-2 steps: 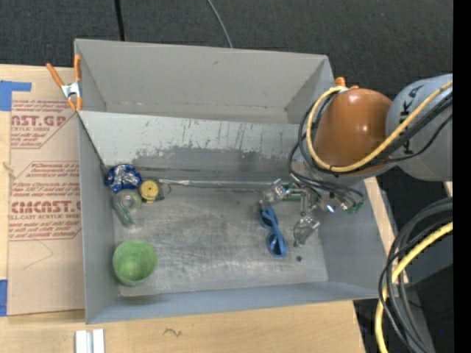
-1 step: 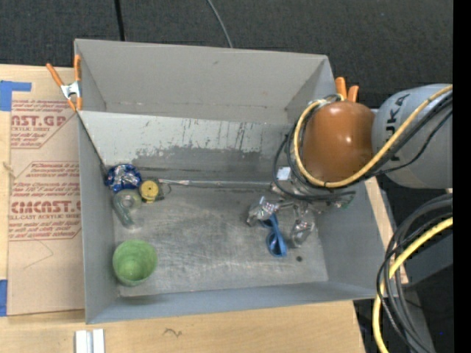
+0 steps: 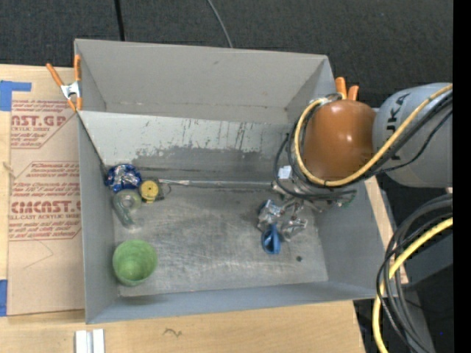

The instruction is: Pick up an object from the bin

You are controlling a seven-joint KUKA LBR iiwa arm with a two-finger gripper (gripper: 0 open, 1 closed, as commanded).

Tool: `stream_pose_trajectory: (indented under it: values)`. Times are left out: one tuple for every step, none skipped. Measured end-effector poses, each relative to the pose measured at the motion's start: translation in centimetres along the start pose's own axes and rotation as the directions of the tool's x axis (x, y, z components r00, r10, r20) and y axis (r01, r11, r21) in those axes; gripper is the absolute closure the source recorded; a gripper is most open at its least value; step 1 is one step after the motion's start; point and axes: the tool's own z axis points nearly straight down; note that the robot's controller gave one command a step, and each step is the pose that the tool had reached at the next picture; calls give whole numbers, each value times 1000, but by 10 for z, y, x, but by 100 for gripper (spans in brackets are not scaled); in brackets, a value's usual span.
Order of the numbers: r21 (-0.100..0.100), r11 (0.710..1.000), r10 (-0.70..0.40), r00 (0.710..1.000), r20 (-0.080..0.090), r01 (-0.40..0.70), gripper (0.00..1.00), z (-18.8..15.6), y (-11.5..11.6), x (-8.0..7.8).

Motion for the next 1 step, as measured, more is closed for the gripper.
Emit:
stream_pose_trajectory:
  values:
    - [5,997,83,997,3,-83,100,-139,37,-6]
